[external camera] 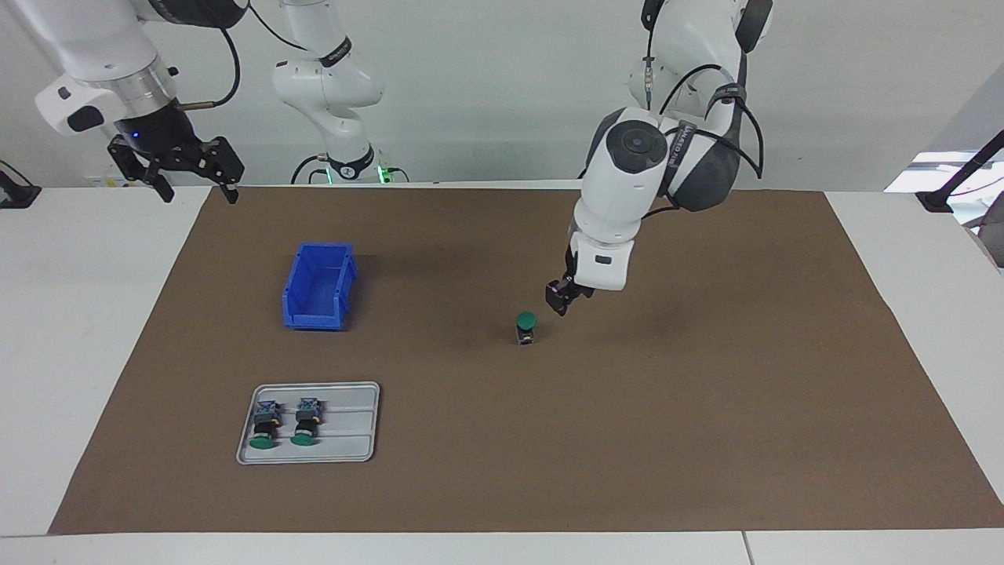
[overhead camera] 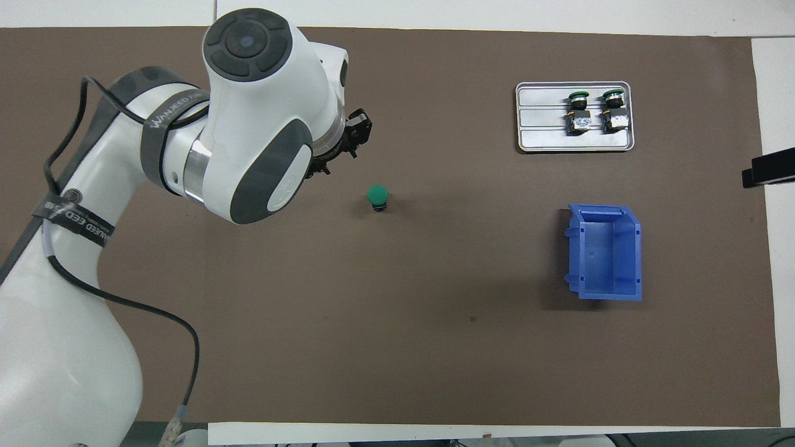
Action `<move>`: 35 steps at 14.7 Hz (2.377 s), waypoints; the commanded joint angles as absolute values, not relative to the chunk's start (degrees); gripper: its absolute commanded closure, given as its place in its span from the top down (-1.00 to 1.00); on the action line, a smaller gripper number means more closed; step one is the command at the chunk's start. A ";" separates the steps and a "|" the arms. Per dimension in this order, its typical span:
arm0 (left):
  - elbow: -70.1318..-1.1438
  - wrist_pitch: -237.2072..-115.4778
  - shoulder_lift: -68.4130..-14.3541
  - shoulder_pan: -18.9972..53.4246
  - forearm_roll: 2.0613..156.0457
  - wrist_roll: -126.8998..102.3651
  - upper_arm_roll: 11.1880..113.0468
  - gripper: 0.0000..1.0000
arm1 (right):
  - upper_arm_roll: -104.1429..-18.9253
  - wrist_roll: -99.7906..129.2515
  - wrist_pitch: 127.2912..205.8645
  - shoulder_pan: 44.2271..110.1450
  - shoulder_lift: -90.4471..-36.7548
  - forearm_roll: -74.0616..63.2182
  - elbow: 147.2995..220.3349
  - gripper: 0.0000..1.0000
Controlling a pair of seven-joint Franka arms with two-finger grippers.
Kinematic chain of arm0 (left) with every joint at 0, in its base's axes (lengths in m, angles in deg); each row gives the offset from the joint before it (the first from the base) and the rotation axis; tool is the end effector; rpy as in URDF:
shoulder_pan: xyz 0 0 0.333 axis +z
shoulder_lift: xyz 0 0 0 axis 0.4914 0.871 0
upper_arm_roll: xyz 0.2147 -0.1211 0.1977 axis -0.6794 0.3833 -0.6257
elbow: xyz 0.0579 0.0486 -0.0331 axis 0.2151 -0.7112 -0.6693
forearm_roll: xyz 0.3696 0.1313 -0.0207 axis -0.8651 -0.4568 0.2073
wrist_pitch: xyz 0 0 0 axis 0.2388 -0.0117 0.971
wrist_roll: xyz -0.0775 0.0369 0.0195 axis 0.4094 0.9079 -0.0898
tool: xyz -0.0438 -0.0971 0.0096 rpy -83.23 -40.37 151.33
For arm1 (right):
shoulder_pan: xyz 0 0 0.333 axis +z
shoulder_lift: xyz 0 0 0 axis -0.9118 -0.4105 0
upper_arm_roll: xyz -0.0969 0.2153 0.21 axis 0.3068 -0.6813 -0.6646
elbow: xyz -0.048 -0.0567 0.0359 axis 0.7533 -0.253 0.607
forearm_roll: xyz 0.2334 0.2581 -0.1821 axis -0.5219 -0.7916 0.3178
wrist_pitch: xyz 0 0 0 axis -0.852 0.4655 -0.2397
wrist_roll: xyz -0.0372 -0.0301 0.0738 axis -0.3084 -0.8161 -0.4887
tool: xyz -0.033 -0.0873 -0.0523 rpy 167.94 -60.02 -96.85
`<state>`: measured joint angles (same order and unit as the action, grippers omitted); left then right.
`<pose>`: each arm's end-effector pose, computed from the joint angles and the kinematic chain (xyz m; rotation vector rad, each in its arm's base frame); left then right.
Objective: Place and press button with both arms
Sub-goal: 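Press down on the green button top with the left gripper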
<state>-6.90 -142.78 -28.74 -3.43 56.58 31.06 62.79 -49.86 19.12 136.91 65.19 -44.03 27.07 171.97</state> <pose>0.5490 -0.4032 0.4838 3.0076 0.6167 -0.0485 0.5242 -0.0517 0.6479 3.1137 -0.0387 0.0034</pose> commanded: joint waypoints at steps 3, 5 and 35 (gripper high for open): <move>-5.54 -146.23 -22.98 -4.66 54.71 26.78 63.75 -1.00 | -50.73 17.81 136.69 64.00 -42.72 27.28 173.40 0.97; -5.45 -147.46 -20.95 -6.07 54.88 26.69 63.75 -1.00 | -50.73 17.81 136.69 64.00 -42.72 27.28 173.40 0.97; -20.13 -155.11 -25.87 -8.10 56.03 27.31 64.01 -1.00 | -50.73 17.81 136.69 64.00 -42.72 27.28 173.40 0.97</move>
